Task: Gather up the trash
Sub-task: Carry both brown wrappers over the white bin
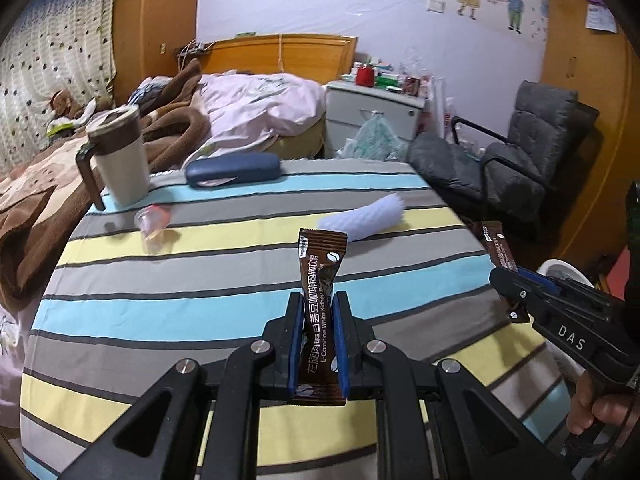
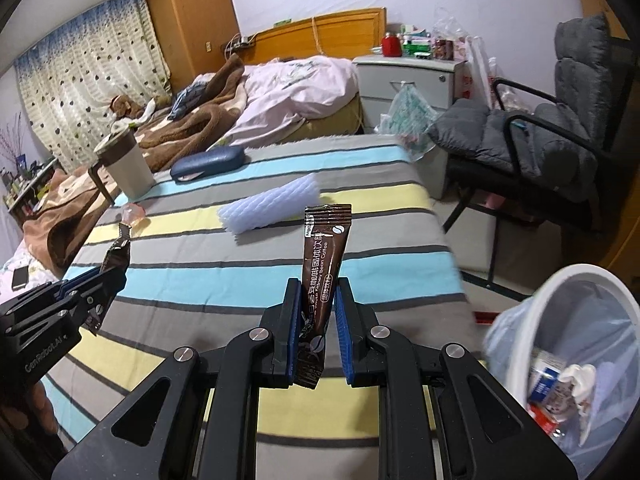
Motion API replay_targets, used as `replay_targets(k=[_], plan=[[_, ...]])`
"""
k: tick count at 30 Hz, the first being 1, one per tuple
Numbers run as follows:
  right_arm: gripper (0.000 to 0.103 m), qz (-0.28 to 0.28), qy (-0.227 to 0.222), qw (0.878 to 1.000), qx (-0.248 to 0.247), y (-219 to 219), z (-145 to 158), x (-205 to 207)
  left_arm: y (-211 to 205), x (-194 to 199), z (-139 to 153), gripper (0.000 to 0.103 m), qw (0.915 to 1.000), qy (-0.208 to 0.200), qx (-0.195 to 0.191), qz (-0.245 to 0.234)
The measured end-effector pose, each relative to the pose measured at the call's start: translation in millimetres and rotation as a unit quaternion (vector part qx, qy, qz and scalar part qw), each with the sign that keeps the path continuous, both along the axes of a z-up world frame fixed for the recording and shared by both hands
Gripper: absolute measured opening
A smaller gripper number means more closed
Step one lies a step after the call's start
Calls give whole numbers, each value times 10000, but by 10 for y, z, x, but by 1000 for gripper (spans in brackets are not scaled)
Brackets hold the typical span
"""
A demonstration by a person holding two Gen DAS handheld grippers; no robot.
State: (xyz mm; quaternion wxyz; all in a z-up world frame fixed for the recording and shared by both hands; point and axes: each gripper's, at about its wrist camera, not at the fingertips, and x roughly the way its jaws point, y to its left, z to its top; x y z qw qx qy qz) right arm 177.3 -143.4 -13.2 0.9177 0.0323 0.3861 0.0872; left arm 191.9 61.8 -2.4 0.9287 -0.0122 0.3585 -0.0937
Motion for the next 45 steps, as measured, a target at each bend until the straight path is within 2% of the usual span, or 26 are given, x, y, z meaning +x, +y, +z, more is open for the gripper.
replay_targets(k=[12,22,31,37,45], plan=[[19,-377,-404,9985,53,-416,218,-281,-592,-260,205,16,9981,-285,-48,-544],[19,-819,-509,9953,52,-844,265,-477,-1180,-381,280,16,9929,-375,-81,-1126],[19,-1186,-489,9917,-8,-1210,246,-631,-1727,-448,252,16,9865,-294,-102,-1610],[19,-1429,-439,9887,-68,-1484,229,-740,-2092,-517,204,16,9785,-195,-76,-2052],[19,-1747,-269,9842,-102,-1743,172,-863,-2437,-567,141,16,9717,-94,-9,-2362]])
